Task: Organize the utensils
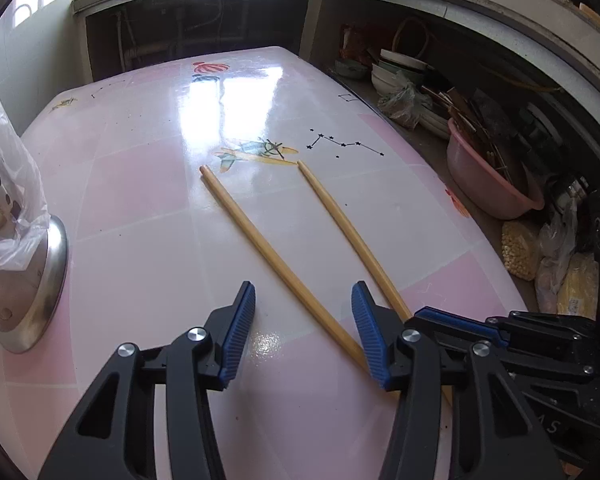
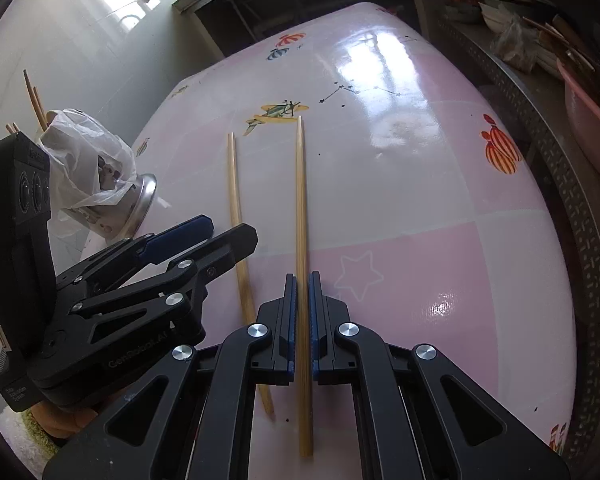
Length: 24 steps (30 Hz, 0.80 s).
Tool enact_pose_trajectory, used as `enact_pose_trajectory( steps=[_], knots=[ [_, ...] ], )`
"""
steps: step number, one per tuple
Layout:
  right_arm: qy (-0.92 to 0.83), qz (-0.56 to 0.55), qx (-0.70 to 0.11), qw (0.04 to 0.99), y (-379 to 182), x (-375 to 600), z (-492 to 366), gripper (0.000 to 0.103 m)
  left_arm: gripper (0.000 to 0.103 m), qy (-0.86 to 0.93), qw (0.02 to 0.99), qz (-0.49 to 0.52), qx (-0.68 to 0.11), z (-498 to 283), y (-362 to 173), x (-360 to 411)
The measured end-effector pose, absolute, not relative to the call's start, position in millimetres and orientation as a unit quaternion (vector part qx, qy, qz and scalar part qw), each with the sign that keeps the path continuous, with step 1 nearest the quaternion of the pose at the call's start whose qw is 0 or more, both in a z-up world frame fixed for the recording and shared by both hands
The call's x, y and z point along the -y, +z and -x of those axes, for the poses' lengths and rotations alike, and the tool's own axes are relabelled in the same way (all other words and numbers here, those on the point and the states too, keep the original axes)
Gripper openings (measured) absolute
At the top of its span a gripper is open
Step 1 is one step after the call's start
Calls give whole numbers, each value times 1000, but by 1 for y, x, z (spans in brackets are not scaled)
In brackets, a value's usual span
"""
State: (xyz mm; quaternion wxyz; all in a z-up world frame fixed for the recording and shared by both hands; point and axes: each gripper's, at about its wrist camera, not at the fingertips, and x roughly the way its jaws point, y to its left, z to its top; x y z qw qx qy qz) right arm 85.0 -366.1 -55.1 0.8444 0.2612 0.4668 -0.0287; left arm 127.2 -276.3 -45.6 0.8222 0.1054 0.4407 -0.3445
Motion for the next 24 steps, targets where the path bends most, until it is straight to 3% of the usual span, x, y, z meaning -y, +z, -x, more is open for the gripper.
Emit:
enact_pose_trajectory(
  steps=[4, 9, 11, 24],
  knots=[
    [-25, -267, -465, 844, -54, 367, -84, 4, 37, -327, 832, -132, -428, -127, -47, 277],
    [-17, -271, -469, 840, -54, 368, -83, 4, 11, -303, 840, -127, -431, -131, -47, 266],
    [-11, -272, -471, 839, -54, 365, -83, 4, 6, -302, 838, -113, -440, -135, -47, 258],
    [41, -261, -501, 824, -51, 326, -73, 4, 6, -268, 829, -103, -480, -111, -41, 176]
  ],
)
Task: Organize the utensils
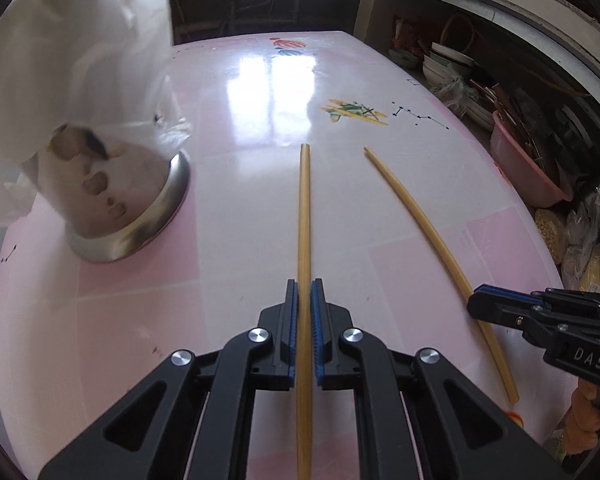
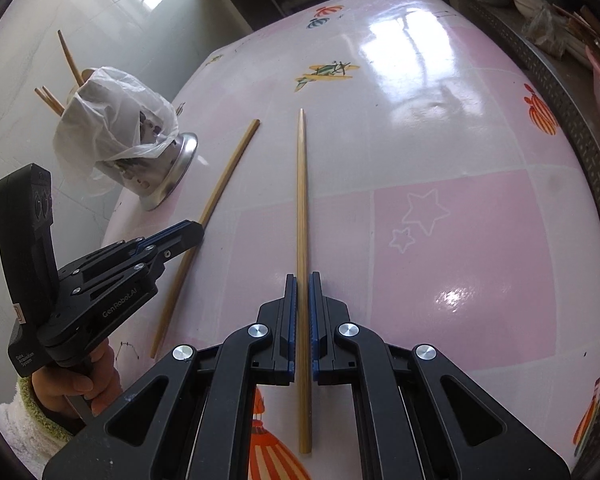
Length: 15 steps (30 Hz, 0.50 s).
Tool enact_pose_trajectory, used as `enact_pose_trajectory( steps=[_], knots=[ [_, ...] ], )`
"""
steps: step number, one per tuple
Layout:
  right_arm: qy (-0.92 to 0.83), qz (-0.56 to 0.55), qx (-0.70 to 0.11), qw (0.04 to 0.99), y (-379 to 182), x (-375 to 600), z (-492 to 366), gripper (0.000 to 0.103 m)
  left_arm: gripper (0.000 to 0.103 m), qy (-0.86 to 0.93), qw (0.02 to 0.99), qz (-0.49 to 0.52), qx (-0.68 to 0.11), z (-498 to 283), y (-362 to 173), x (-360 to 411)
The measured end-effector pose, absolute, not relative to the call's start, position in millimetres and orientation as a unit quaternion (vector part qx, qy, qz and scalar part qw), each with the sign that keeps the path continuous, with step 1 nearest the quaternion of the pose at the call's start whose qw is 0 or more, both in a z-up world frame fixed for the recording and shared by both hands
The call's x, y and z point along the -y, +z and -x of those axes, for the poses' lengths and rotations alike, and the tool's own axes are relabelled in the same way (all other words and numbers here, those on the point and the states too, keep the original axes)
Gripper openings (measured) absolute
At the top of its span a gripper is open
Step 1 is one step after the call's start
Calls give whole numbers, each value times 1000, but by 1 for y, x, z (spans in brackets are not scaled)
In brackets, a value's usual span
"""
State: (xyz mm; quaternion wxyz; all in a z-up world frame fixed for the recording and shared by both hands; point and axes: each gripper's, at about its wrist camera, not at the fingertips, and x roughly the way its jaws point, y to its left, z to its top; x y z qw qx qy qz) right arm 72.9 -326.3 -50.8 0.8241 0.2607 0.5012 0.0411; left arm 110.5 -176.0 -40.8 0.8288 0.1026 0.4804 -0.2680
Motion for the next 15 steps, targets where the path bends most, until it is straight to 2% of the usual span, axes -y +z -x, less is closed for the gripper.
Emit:
enact_pose_trajectory(
  steps=[10, 15],
  knots=[
    [83, -232, -536, 808, -47, 292, -72, 4, 6, -235, 816, -79, -522, -86, -38, 103],
    [85, -219, -539, 809, -44, 281, -78, 9, 7, -249, 808, -75, -528, -81, -38, 94]
  ],
)
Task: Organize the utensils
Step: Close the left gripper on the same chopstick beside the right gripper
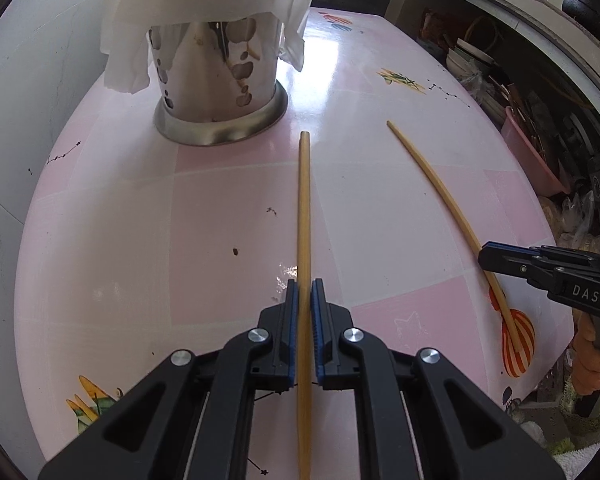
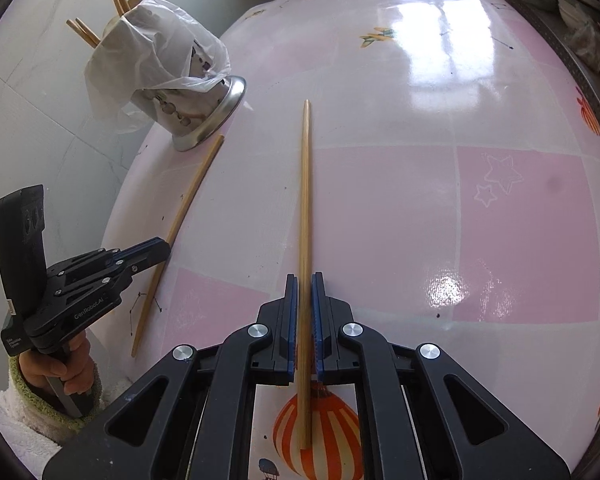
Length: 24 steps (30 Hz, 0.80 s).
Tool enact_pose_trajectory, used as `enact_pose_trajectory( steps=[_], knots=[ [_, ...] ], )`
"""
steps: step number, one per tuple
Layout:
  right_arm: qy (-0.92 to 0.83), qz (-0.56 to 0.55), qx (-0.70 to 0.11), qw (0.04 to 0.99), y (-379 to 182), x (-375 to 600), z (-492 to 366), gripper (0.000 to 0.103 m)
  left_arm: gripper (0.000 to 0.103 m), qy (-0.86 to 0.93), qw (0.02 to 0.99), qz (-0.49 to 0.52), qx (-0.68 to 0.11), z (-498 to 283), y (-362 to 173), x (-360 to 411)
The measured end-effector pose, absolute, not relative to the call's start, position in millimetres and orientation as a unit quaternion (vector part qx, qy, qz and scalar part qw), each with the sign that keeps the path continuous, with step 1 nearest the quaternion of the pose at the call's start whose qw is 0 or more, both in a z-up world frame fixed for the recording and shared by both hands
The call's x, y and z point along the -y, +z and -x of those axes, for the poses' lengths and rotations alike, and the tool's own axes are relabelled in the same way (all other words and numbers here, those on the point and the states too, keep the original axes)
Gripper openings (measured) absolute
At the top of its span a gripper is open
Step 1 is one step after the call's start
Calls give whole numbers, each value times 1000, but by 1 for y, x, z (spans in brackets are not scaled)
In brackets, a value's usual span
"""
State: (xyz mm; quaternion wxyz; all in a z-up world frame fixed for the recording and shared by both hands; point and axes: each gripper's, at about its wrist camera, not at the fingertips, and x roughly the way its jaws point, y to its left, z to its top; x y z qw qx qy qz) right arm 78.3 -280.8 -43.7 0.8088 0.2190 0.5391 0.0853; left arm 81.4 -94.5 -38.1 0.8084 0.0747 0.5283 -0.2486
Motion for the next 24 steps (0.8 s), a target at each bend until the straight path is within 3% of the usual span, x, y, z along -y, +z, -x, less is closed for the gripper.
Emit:
enact_pose_trajectory(
  steps=[8, 24],
  knots=[
    [79, -217, -531, 815, -44, 282, -86, 16, 30, -278, 812, -91, -505, -94, -24, 111],
    [87, -223, -522, 819, -41, 294, -78, 16, 28, -238, 825, -142, -492, -140, -43, 155]
  ],
)
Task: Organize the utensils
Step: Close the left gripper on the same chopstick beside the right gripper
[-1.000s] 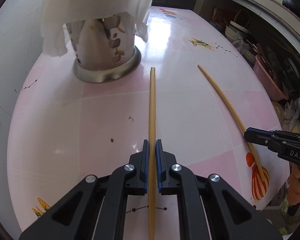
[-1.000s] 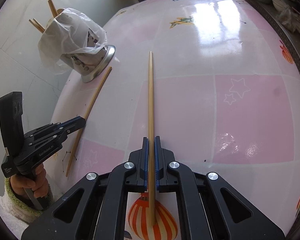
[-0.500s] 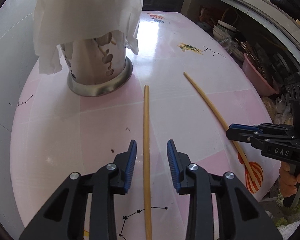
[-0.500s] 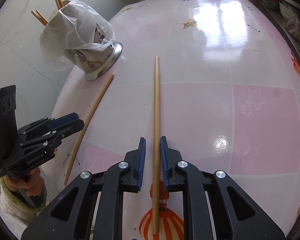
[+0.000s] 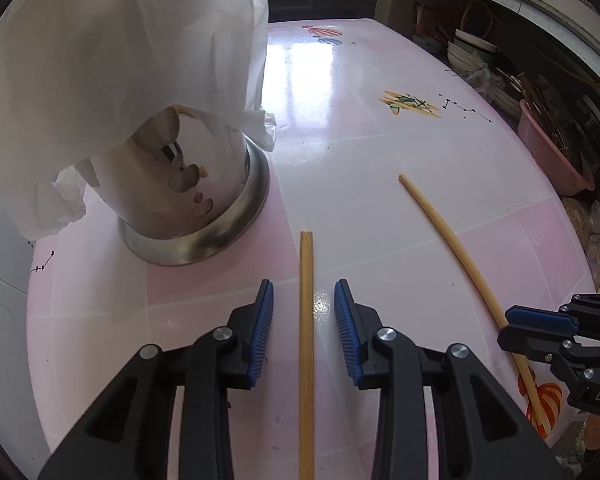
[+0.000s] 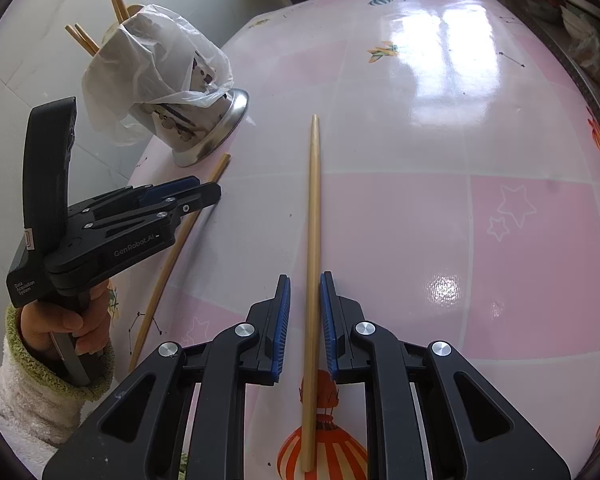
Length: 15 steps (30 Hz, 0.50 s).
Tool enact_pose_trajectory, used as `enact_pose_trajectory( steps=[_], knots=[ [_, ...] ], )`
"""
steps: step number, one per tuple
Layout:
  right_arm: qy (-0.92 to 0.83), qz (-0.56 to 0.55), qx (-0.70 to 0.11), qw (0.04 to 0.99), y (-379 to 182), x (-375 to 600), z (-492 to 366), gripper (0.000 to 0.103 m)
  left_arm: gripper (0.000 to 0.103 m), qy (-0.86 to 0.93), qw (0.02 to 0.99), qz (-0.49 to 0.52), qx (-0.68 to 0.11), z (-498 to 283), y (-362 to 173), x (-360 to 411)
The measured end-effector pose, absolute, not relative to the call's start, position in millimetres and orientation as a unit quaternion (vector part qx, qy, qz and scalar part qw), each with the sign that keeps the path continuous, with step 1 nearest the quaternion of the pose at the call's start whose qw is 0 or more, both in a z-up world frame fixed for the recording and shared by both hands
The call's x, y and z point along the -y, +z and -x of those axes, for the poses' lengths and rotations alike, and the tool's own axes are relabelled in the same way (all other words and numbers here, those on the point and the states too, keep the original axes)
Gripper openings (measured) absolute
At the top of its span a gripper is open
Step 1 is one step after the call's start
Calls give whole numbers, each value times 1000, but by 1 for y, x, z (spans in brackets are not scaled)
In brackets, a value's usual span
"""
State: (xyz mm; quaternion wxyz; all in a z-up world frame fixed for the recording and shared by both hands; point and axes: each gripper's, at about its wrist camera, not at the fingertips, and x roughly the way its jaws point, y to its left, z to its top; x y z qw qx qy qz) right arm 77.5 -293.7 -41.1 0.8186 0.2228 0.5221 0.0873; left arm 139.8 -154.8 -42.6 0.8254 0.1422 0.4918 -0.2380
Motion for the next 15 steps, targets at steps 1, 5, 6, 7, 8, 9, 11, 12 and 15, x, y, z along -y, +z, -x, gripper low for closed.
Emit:
enact_pose_trajectory(
  steps=[1, 5, 6, 7, 8, 9, 11, 12, 15],
  knots=[
    [87, -223, -522, 818, -41, 294, -77, 16, 26, -233, 828, -145, -490, -140, -43, 155],
    [88, -221, -525, 817, -39, 294, -78, 16, 12, -226, 833, -147, -482, -139, -43, 153],
    [88, -220, -527, 817, -39, 294, -79, 16, 8, -225, 834, -146, -482, -140, -43, 151],
    [89, -219, -528, 816, -39, 293, -81, 16, 7, -224, 835, -143, -482, -140, -43, 150],
    [87, -220, -528, 815, -38, 293, -83, 17, 7, -226, 835, -138, -483, -141, -43, 149],
    [84, -220, -528, 816, -37, 293, -85, 20, 6, -226, 835, -136, -483, -141, -43, 148],
    [82, -217, -524, 820, -33, 294, -89, 21, 6, -228, 836, -135, -481, -140, -43, 148],
    [81, -214, -521, 822, -30, 294, -91, 21, 6, -228, 837, -134, -480, -140, -43, 147],
    [79, -201, -513, 831, -22, 291, -102, 21, 6, -230, 837, -130, -479, -140, -43, 145]
  ],
)
